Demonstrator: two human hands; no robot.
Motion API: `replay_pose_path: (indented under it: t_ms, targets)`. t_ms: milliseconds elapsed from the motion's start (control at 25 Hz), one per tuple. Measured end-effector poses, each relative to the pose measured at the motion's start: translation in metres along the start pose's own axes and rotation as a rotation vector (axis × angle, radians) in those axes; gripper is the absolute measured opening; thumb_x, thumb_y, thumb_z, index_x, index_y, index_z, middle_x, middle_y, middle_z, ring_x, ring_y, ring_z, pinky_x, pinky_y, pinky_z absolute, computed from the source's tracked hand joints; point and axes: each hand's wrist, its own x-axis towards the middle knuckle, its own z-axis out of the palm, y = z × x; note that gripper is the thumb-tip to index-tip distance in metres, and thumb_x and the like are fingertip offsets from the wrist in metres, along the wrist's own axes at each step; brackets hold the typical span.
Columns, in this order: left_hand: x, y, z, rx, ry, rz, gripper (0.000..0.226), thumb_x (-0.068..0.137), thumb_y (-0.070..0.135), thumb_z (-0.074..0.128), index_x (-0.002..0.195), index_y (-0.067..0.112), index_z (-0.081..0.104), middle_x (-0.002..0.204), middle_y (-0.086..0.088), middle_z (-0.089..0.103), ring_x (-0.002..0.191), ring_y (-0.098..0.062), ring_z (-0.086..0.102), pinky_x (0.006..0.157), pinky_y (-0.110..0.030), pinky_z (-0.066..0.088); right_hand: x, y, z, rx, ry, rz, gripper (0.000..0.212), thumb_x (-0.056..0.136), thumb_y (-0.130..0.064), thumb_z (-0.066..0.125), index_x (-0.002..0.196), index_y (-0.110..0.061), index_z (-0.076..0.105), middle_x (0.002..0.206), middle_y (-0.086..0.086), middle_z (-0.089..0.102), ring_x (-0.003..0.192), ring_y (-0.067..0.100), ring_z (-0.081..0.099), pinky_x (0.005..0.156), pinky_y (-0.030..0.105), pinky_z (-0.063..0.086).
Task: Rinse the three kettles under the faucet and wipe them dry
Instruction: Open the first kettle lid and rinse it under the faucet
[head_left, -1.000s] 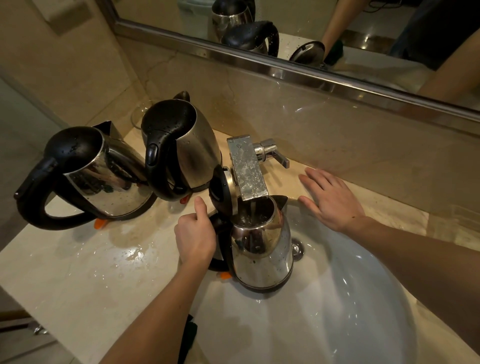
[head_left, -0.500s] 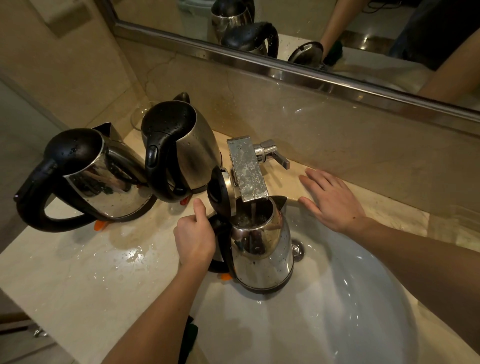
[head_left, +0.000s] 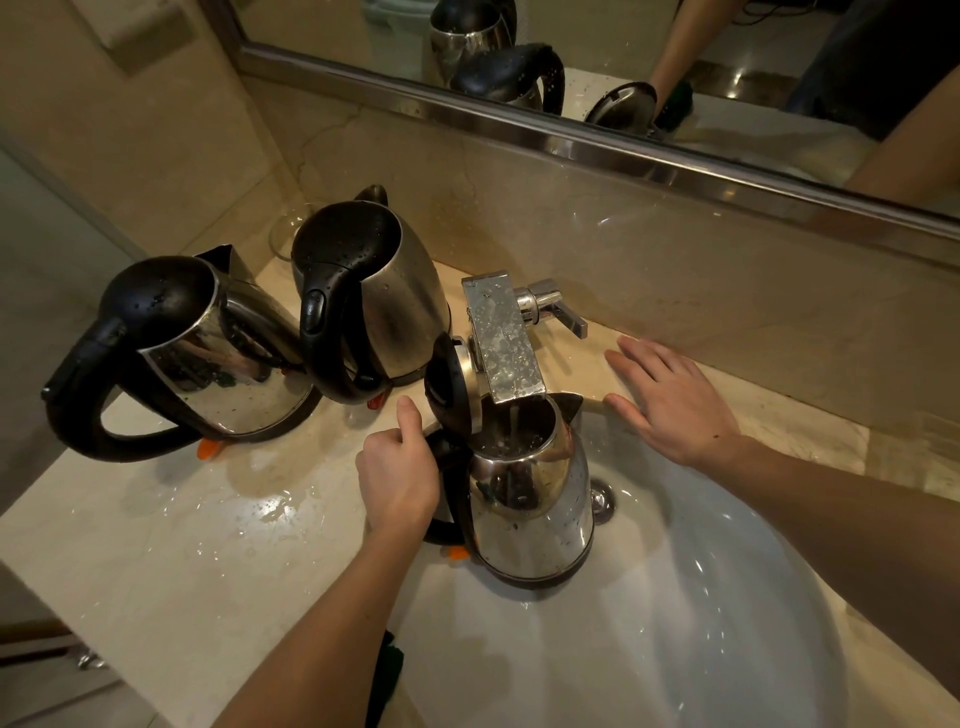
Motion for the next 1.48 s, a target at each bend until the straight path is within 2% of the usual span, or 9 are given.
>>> replay_pose_path:
  t_ms: [1160, 1480]
  targets:
    - [-0.0033, -0.0017, 0.0006, -0.009, 0.017, 0.000, 0.061, 0.103, 0.045, 0.033, 0.052, 0.012, 0.032, 0.052, -0.007, 0.036, 0.052, -0.020, 0.039, 0.058, -0.033, 0.034, -0.0003, -0.0016, -0.0030, 0.011, -0.017, 0.008, 0.070, 0.095, -0.061, 0.013, 0.149, -0.022, 0.035, 0.156, 0.002, 0.034, 0.142, 0.026, 0.030, 0.115, 0.042, 0.028]
    - [-0.0065, -0.0044, 0.0019, -0.043, 0.065, 0.009, 0.060, 0.104, 0.040, 0.034, 0.052, 0.012, 0.031, 0.052, -0.005, 0.033, 0.050, -0.018, 0.033, 0.055, -0.031, 0.029, -0.0004, -0.0011, -0.0034, -0.001, -0.025, 0.008, 0.069, 0.096, -0.060, 0.014, 0.149, -0.022, 0.035, 0.156, 0.001, 0.034, 0.142, 0.025, 0.028, 0.115, 0.040, 0.025]
